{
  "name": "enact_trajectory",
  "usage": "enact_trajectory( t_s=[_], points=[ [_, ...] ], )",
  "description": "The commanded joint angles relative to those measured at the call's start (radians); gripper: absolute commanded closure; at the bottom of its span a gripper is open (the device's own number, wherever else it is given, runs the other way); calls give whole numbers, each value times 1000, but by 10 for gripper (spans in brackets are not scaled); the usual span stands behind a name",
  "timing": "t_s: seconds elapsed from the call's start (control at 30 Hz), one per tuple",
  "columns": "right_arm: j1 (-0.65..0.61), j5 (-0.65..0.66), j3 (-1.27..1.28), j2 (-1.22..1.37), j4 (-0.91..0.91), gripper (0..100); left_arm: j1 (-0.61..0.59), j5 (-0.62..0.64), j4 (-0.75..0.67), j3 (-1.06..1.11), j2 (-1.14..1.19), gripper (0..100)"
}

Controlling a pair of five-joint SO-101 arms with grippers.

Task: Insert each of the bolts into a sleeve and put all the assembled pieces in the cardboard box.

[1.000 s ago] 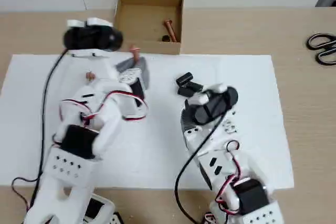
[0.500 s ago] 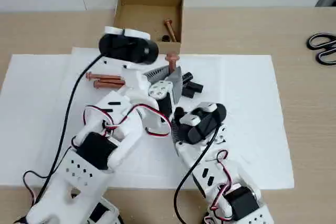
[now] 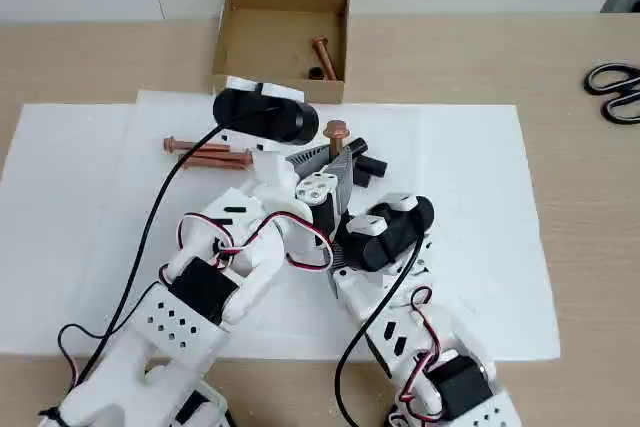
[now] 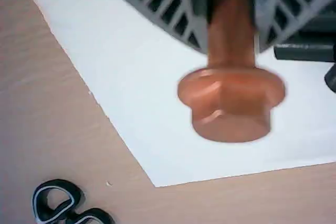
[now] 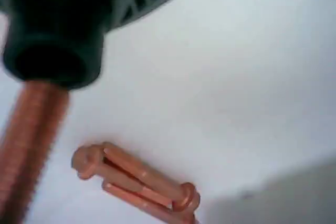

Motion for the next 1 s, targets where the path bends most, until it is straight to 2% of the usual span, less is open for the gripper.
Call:
enact_trajectory(
  t_s=[0.0, 0.77, 0.97],
  points=[
    [-5, -12, -26, -21, -19, 995, 8, -8, -29, 2, -28, 994],
    [31, -12, -28, -22, -21, 995, 38, -15, -20, 54, -28, 994],
    [58, -12, -28, -22, -21, 995, 40, -35, 64, 47, -29, 994]
  ],
)
